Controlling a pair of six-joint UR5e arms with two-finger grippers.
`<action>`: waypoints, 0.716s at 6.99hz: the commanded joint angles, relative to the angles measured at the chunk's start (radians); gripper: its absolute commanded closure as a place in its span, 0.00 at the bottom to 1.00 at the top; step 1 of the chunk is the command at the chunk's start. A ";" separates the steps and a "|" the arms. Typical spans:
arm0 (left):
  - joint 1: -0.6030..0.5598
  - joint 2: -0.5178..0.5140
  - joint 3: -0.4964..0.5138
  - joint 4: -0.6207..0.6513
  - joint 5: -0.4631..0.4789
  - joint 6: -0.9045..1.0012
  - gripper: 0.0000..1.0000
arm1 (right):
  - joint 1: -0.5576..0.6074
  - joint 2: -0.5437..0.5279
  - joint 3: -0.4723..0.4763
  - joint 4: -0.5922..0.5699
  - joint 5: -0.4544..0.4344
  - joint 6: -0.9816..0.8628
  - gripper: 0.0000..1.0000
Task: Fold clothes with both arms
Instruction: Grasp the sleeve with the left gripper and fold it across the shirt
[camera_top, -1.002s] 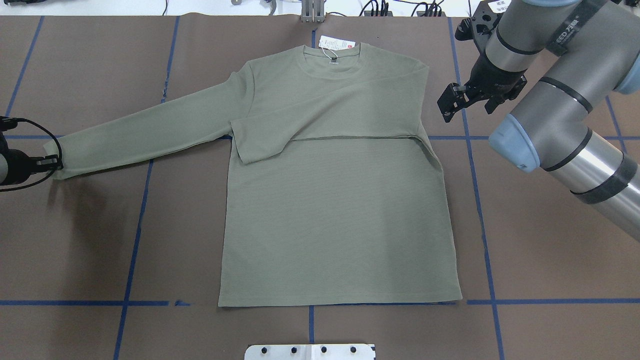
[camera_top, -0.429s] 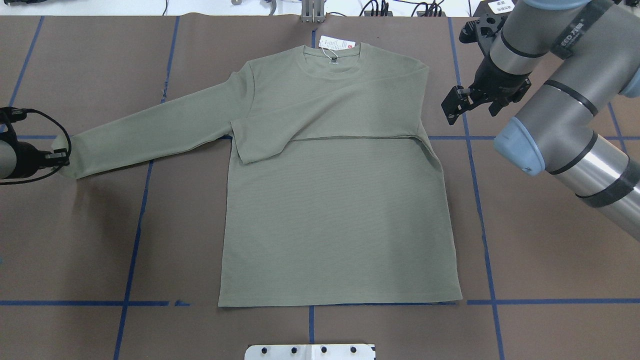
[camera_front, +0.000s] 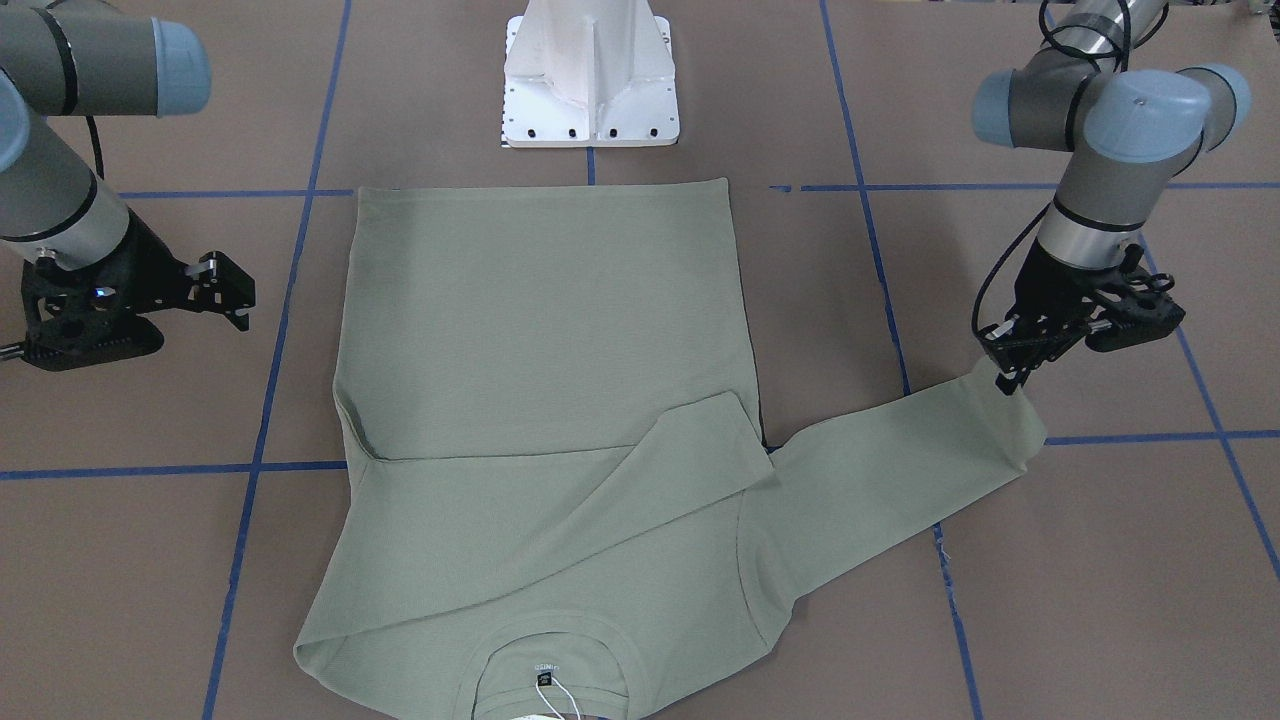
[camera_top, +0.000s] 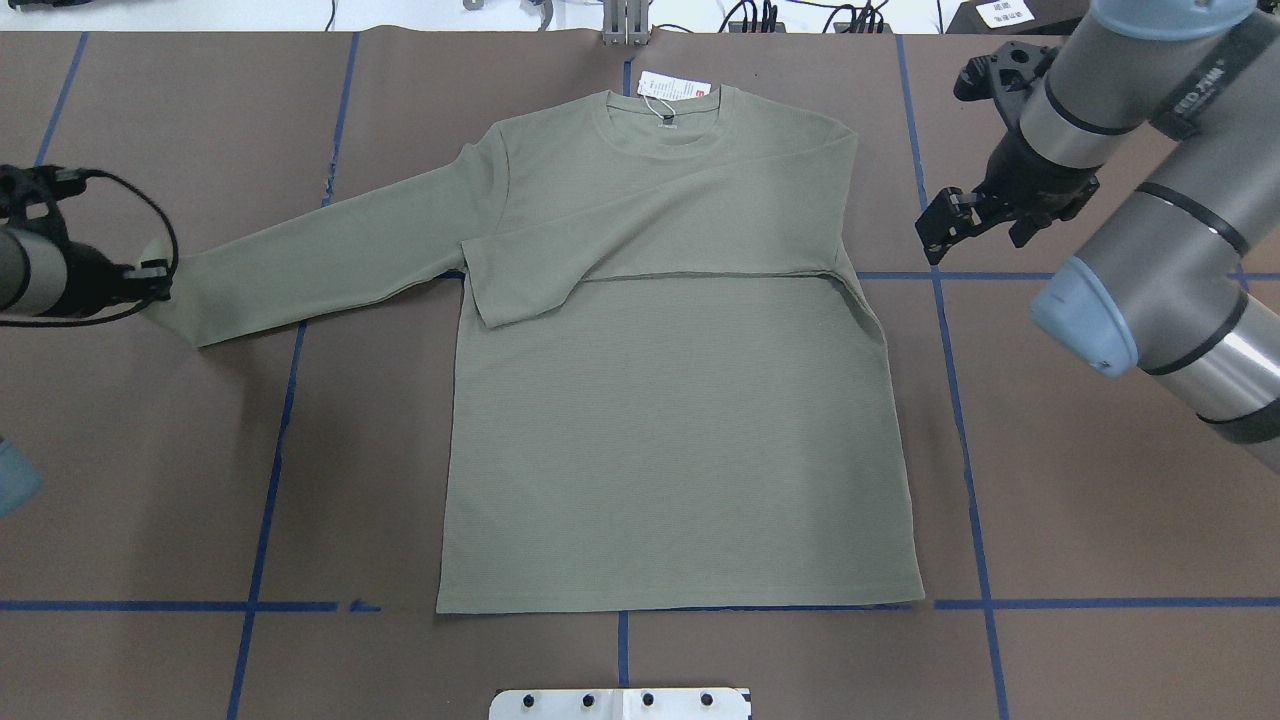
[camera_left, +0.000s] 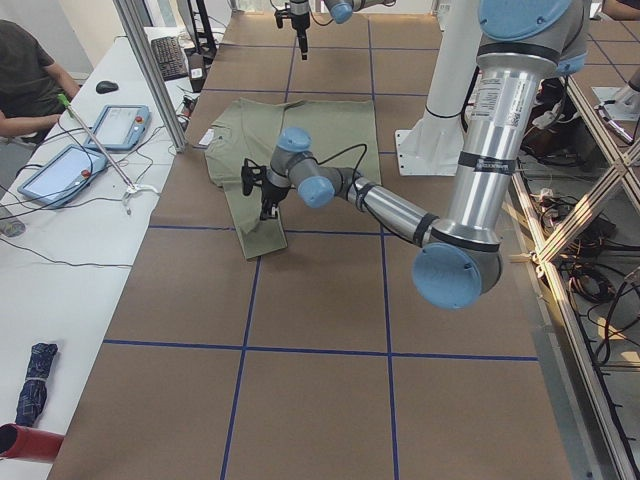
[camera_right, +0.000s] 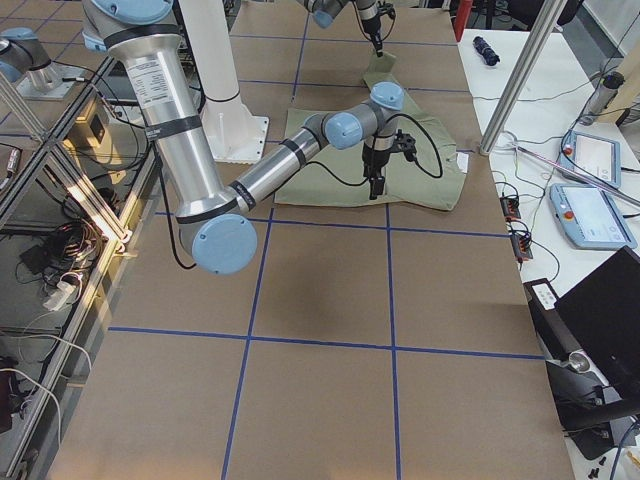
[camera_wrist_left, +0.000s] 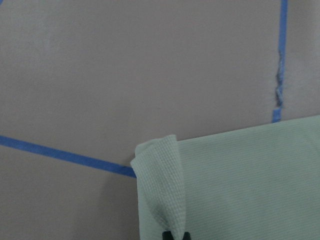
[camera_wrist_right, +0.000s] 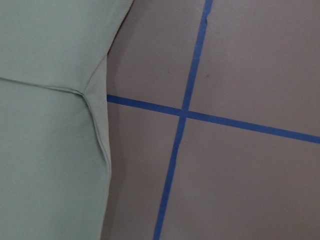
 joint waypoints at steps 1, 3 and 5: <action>0.001 -0.247 0.000 0.219 -0.027 -0.010 1.00 | 0.083 -0.134 0.045 0.000 0.001 -0.138 0.00; 0.024 -0.413 0.012 0.224 -0.105 -0.018 1.00 | 0.126 -0.206 0.037 0.027 0.034 -0.205 0.00; 0.142 -0.612 0.111 0.217 -0.112 -0.196 1.00 | 0.154 -0.245 0.032 0.092 0.076 -0.205 0.00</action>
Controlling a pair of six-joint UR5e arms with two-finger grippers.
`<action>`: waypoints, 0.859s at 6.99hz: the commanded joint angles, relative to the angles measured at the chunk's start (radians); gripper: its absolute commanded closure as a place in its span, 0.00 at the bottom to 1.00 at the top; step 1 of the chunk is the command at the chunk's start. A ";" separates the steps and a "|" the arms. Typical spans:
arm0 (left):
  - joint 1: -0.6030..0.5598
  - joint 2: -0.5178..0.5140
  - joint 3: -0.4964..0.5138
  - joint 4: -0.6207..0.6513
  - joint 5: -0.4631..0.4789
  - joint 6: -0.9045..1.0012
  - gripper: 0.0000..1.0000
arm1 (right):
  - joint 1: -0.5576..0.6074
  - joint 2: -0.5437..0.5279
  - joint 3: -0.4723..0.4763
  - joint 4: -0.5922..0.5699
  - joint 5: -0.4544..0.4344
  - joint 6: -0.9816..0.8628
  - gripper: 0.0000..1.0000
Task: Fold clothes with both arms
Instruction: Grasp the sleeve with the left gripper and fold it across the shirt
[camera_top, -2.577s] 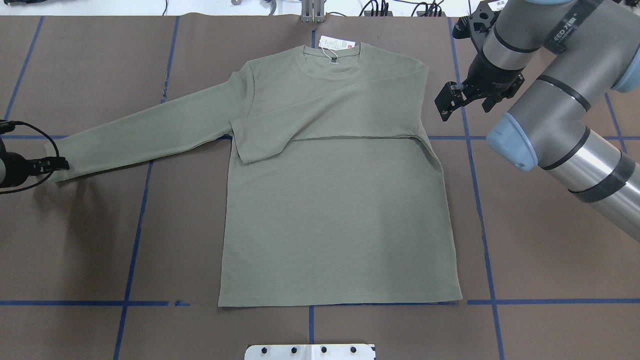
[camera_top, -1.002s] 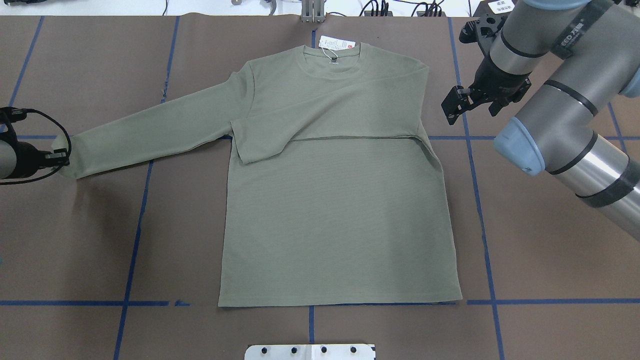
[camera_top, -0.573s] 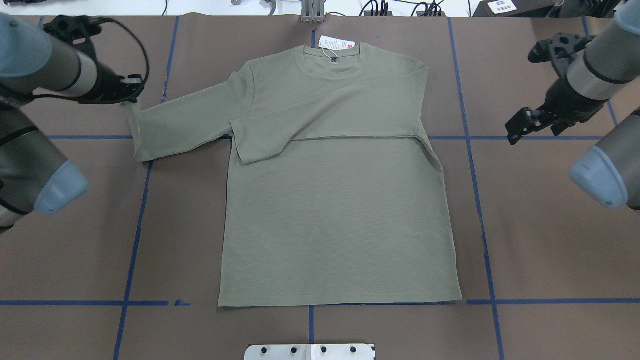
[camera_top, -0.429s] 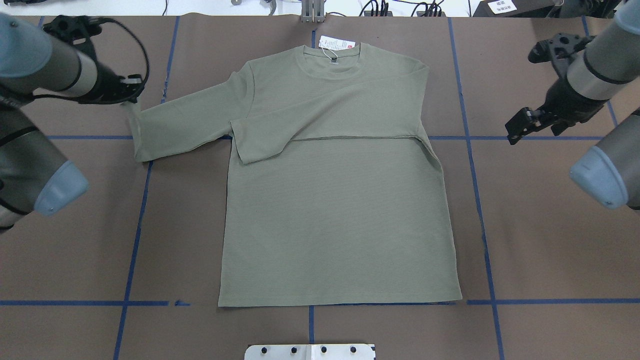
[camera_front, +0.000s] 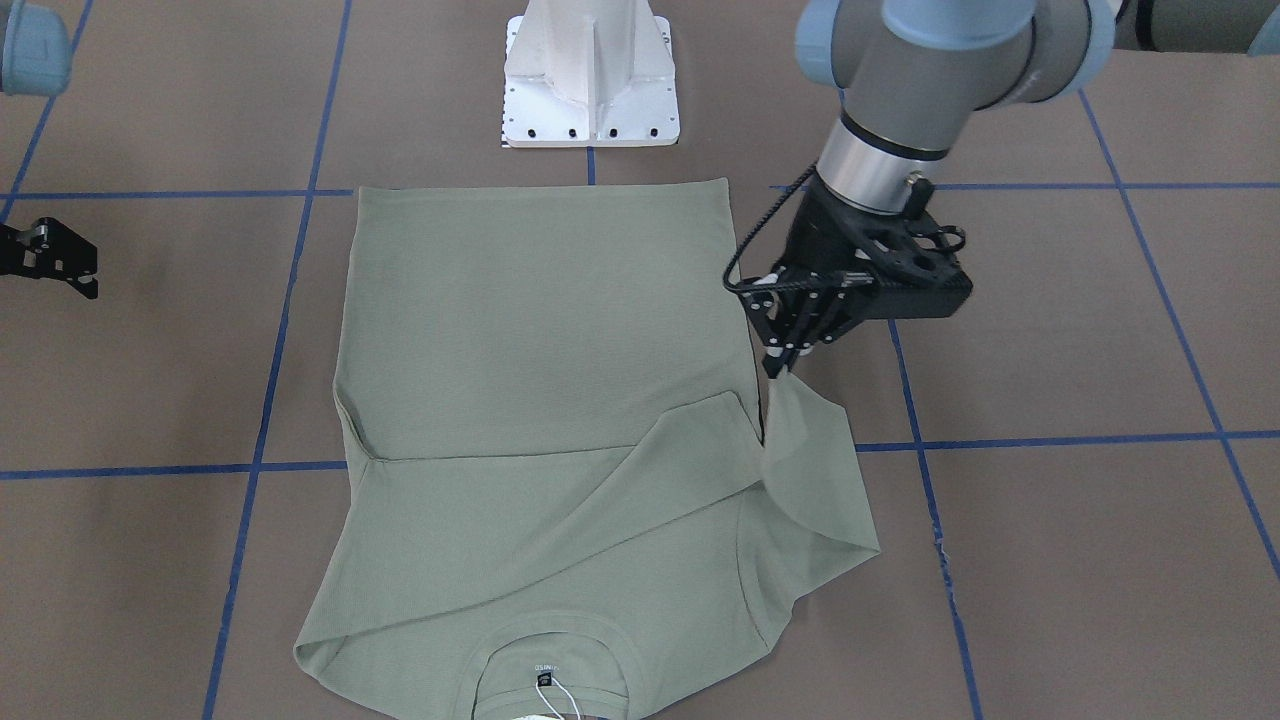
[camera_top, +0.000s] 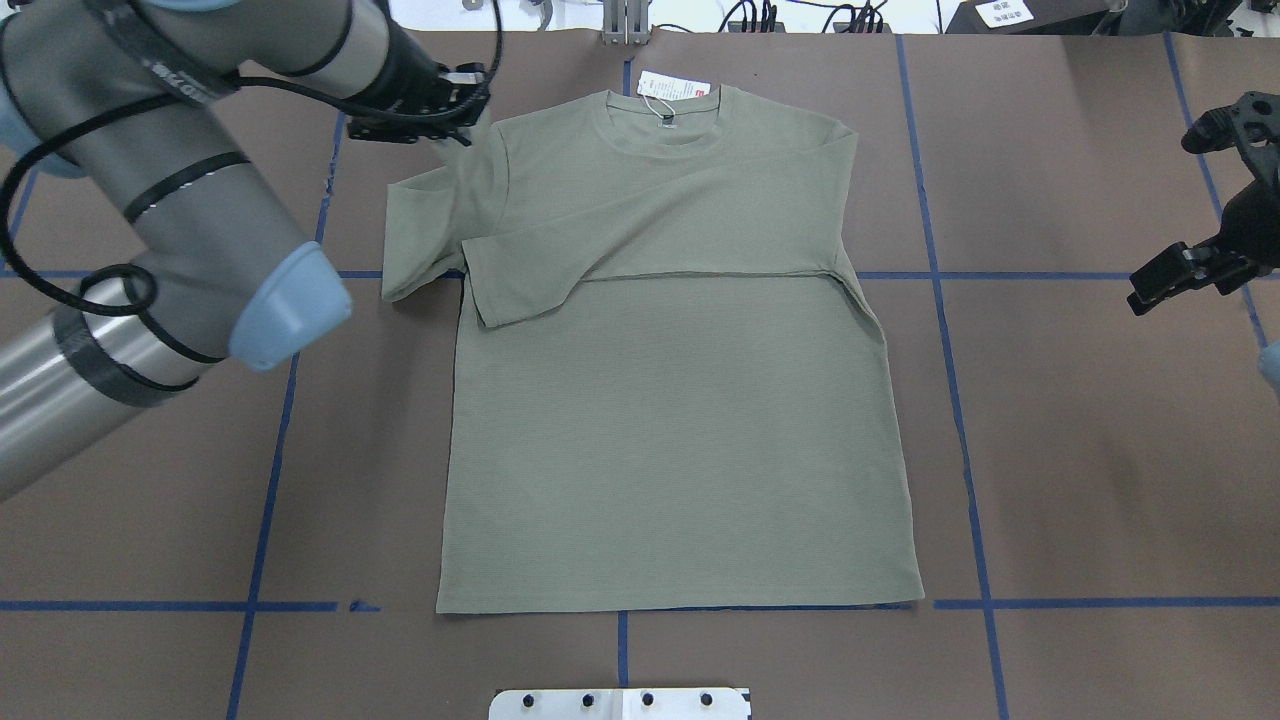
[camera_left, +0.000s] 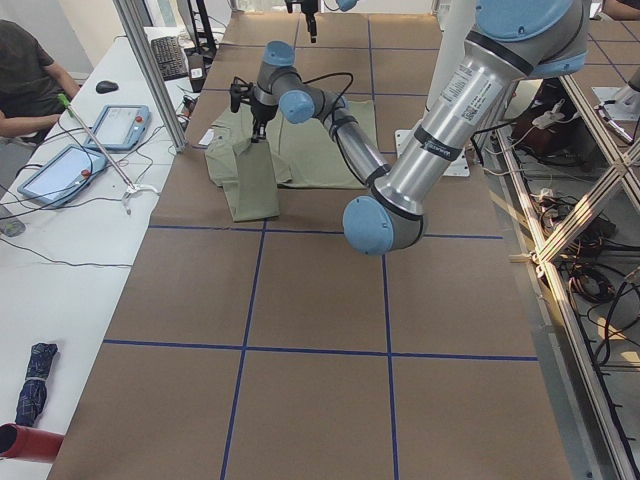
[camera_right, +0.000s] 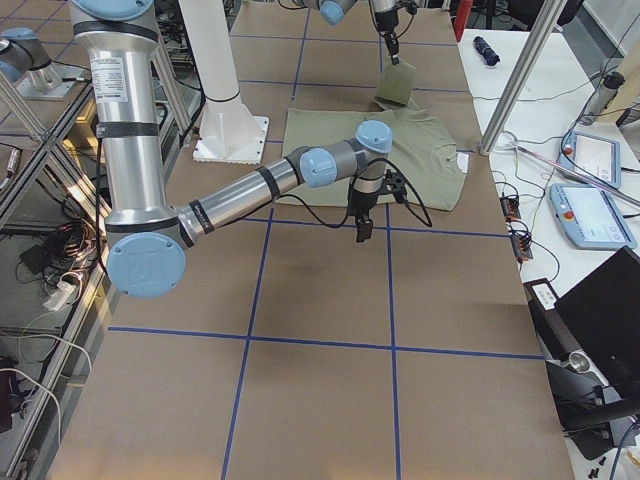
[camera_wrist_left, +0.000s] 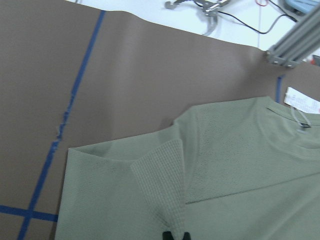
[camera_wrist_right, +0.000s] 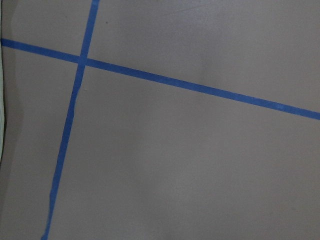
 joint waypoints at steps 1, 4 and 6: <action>0.100 -0.213 0.150 -0.014 0.005 -0.204 1.00 | 0.019 -0.019 -0.010 0.024 0.021 -0.005 0.00; 0.201 -0.345 0.487 -0.304 0.105 -0.386 1.00 | 0.019 -0.019 -0.022 0.026 0.021 -0.005 0.00; 0.238 -0.390 0.555 -0.322 0.125 -0.406 1.00 | 0.019 -0.019 -0.025 0.024 0.021 -0.003 0.00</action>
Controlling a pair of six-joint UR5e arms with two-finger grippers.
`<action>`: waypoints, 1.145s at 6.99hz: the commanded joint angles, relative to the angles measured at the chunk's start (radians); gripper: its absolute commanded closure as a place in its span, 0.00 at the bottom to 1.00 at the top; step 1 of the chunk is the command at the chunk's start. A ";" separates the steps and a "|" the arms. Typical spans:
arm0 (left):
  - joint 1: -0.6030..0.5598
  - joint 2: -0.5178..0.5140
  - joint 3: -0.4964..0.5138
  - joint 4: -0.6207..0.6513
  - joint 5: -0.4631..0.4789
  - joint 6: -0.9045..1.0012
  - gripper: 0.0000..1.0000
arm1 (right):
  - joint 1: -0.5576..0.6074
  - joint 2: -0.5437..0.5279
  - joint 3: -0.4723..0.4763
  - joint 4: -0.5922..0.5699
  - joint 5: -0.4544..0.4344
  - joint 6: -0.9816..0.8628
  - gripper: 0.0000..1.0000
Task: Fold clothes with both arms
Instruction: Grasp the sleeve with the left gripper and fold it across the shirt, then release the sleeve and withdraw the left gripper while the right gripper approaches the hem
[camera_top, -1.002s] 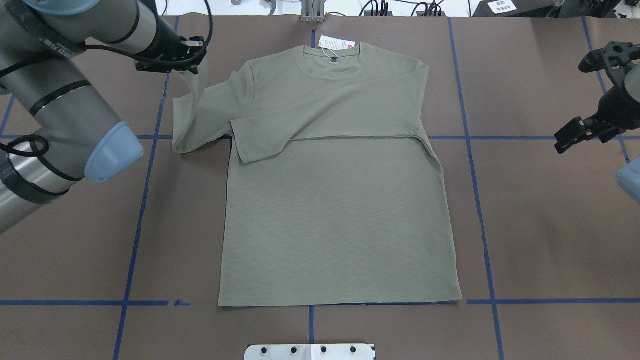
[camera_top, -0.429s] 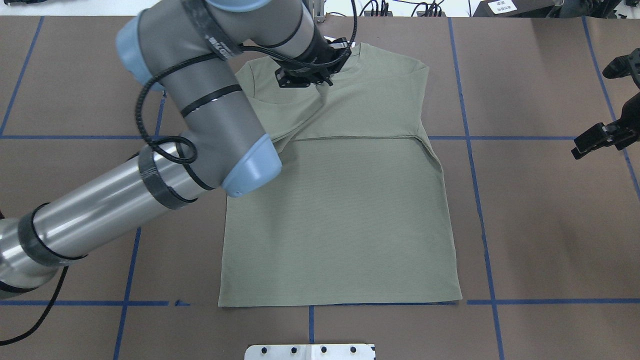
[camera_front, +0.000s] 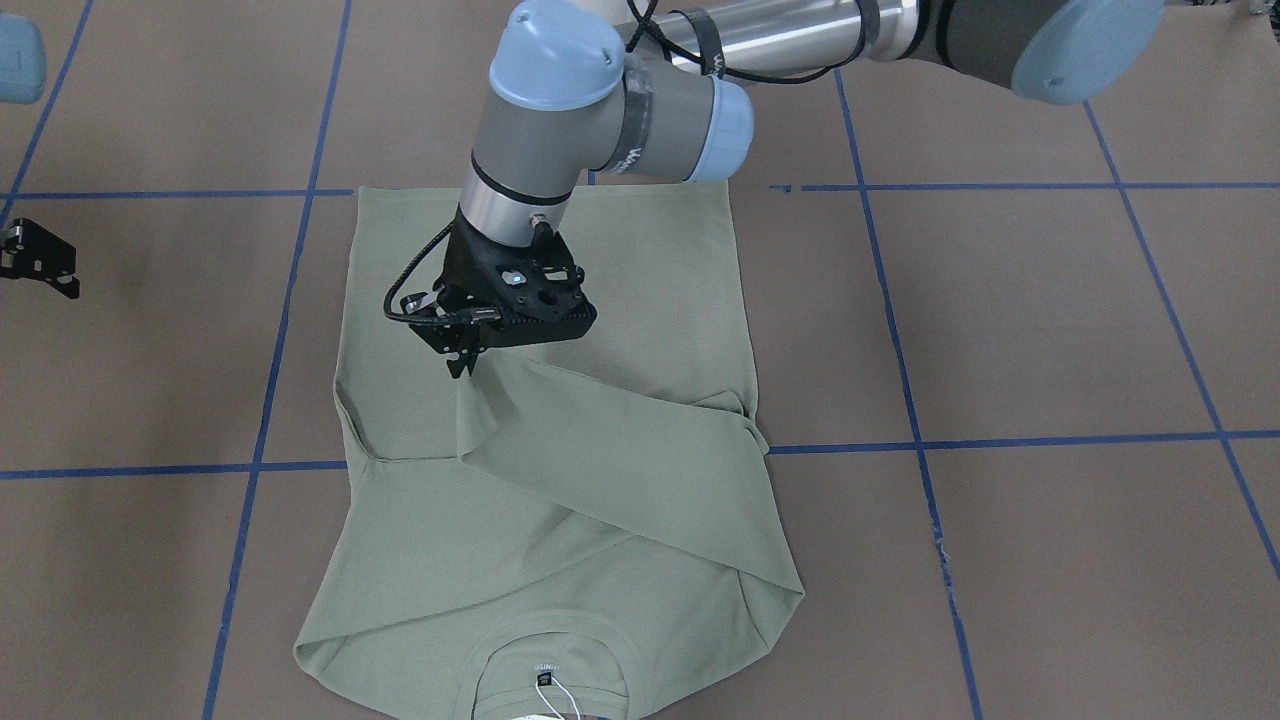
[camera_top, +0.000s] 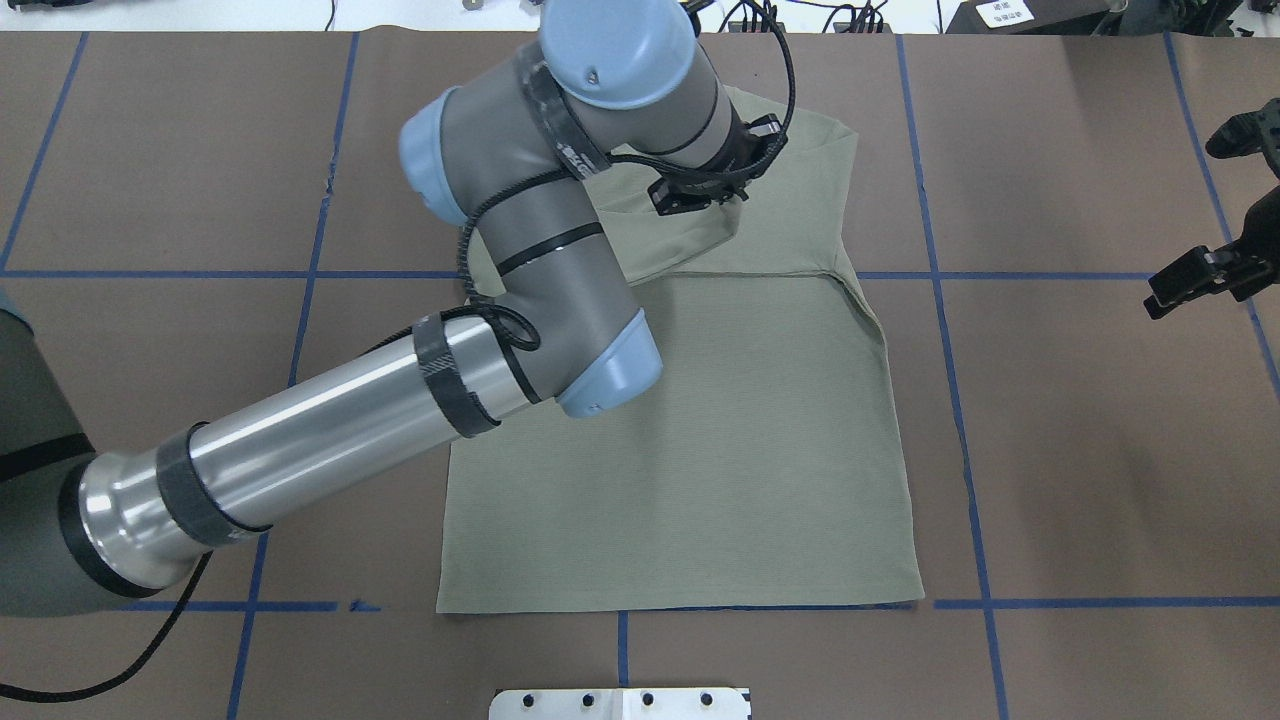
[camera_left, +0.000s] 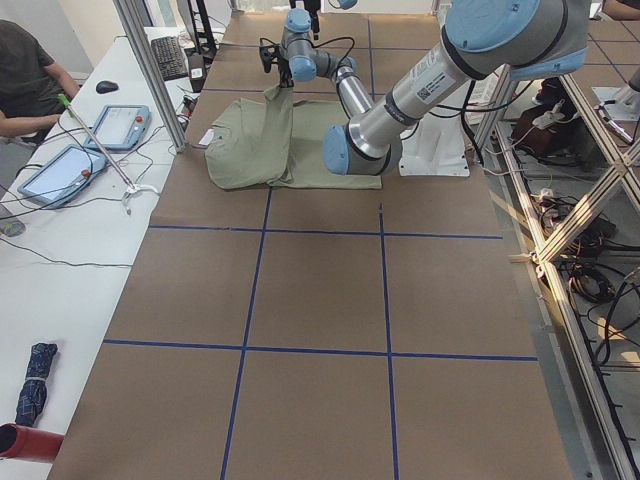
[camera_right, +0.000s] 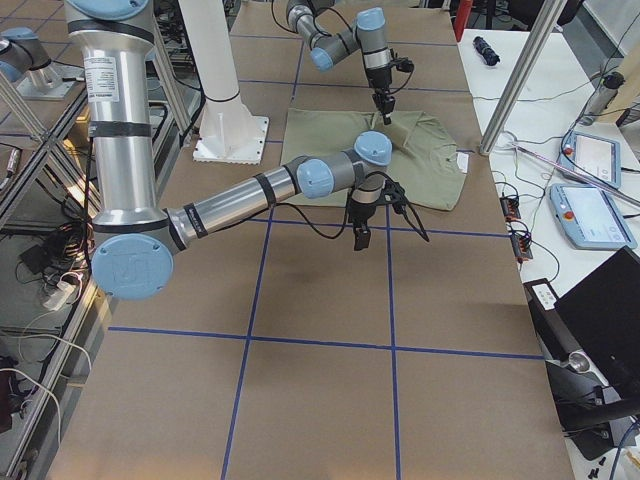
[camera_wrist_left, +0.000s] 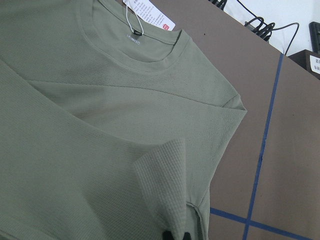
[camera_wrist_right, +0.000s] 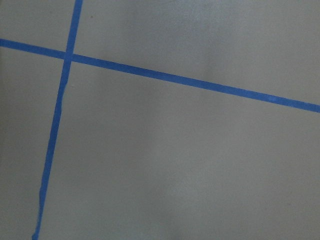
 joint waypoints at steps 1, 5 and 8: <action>0.051 -0.038 0.057 -0.031 0.048 -0.031 1.00 | 0.000 0.000 -0.003 0.000 0.000 0.001 0.00; 0.141 -0.118 0.188 -0.177 0.152 -0.134 0.00 | -0.001 0.005 -0.008 0.000 0.000 0.002 0.00; 0.125 -0.034 0.095 -0.166 0.156 0.027 0.01 | -0.001 0.015 -0.004 0.000 0.032 0.007 0.00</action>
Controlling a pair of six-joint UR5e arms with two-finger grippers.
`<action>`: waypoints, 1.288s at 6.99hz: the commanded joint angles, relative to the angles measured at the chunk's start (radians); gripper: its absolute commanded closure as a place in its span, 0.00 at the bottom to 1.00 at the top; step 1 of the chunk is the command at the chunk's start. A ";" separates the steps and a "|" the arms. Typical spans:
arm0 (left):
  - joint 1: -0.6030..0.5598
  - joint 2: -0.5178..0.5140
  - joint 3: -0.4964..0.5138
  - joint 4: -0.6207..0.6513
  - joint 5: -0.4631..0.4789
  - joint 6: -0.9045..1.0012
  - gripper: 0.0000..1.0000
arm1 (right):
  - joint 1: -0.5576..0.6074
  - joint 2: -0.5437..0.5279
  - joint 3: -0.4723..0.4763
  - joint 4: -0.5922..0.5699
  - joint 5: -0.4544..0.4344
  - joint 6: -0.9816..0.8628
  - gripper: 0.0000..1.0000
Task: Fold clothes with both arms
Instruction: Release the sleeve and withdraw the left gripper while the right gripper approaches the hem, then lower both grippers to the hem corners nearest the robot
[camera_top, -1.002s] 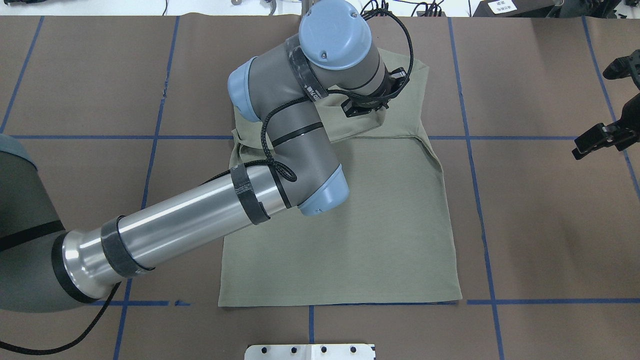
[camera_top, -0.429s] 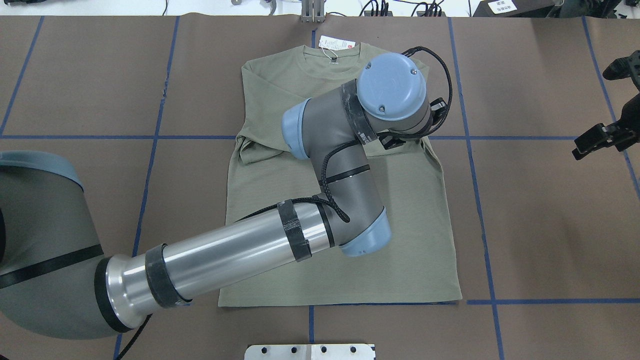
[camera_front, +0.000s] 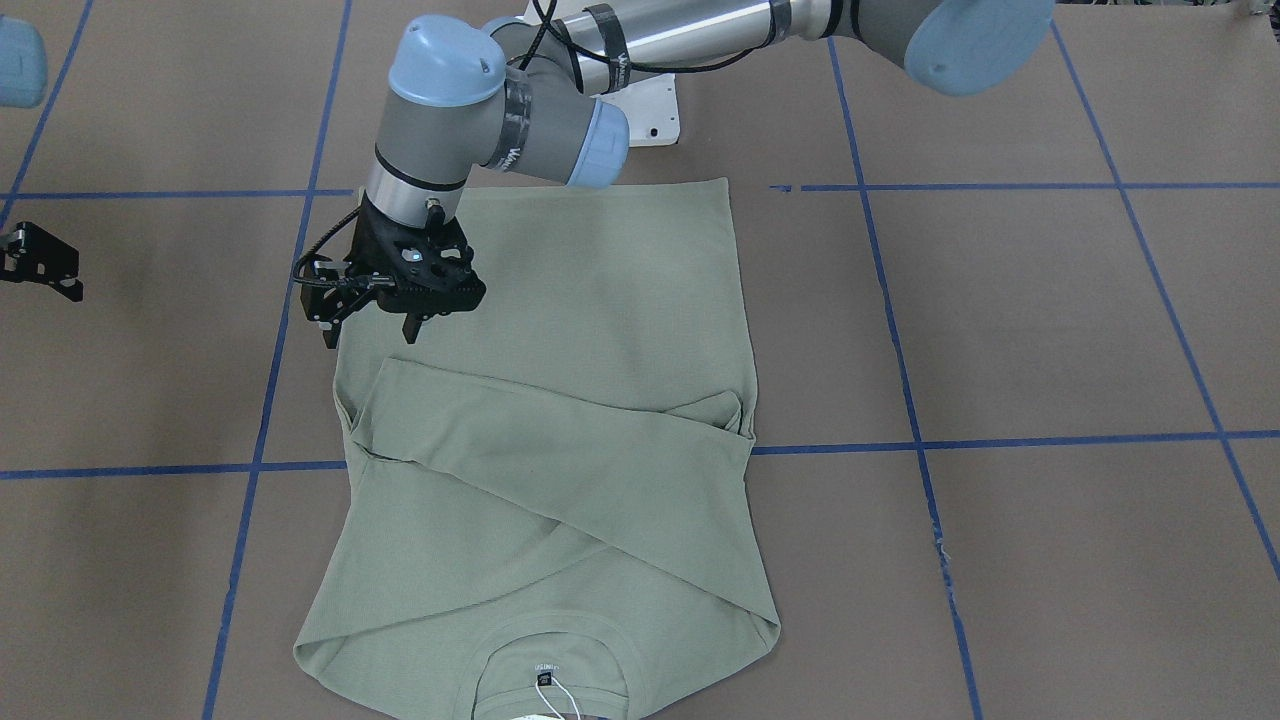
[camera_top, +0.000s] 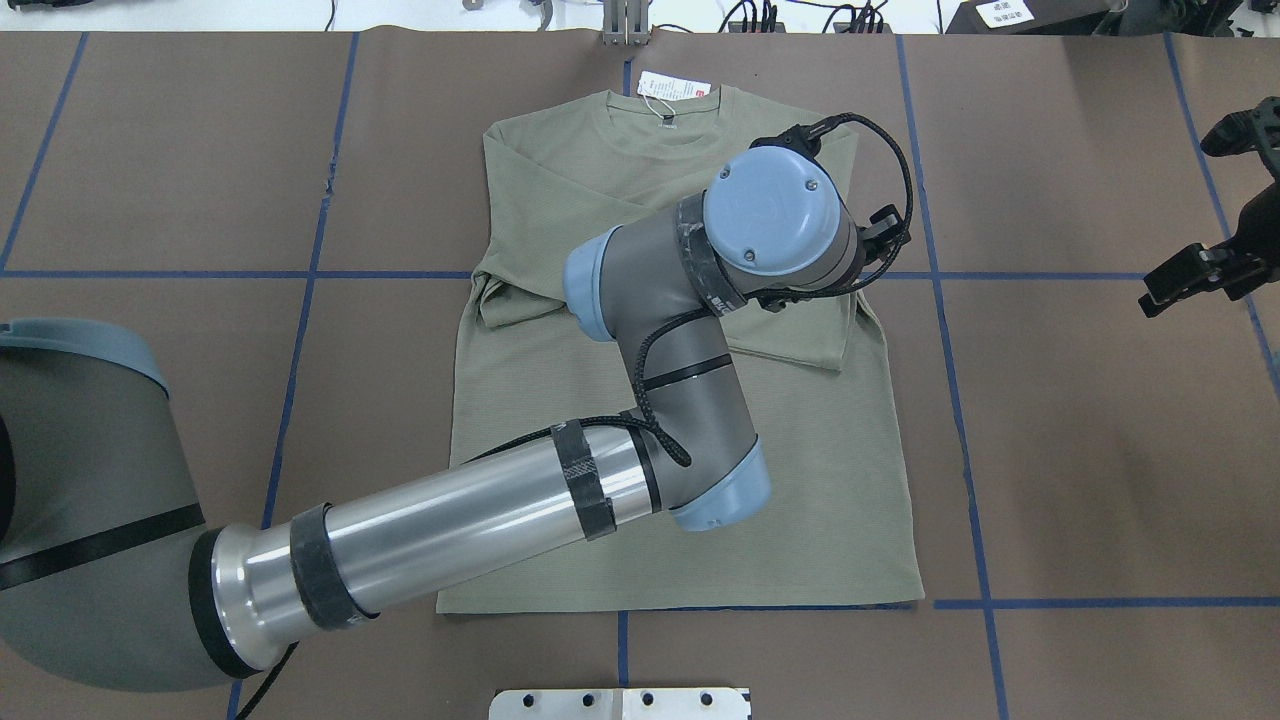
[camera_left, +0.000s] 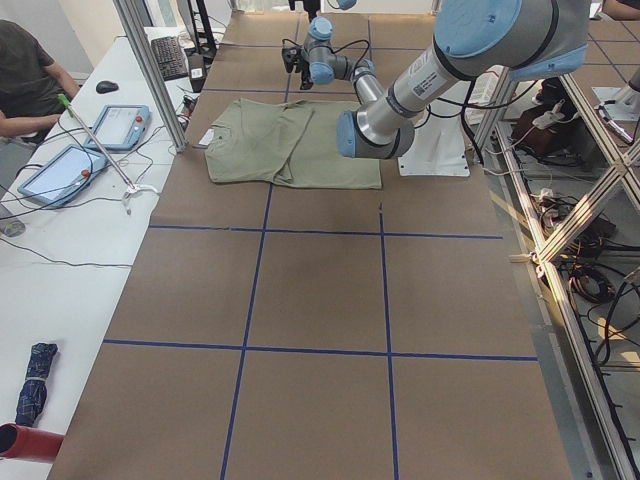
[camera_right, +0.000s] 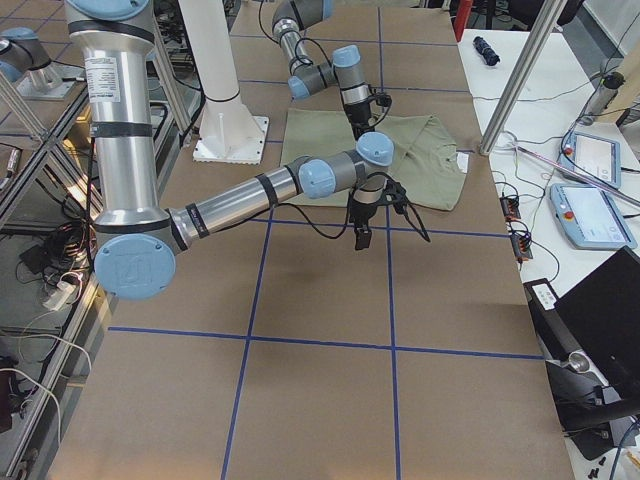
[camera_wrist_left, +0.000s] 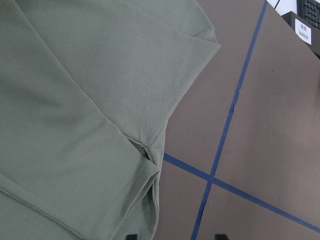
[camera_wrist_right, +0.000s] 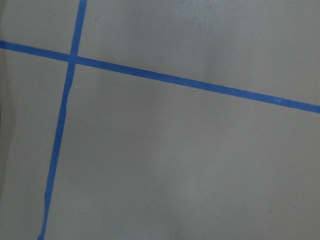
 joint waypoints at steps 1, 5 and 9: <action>-0.031 0.081 -0.116 0.060 -0.007 0.086 0.02 | 0.000 0.008 0.017 0.002 0.034 0.006 0.00; -0.105 0.471 -0.720 0.491 -0.120 0.371 0.01 | -0.314 -0.002 0.060 0.383 -0.091 0.670 0.00; -0.123 0.758 -1.027 0.529 -0.119 0.465 0.01 | -0.826 -0.129 0.169 0.533 -0.537 1.108 0.01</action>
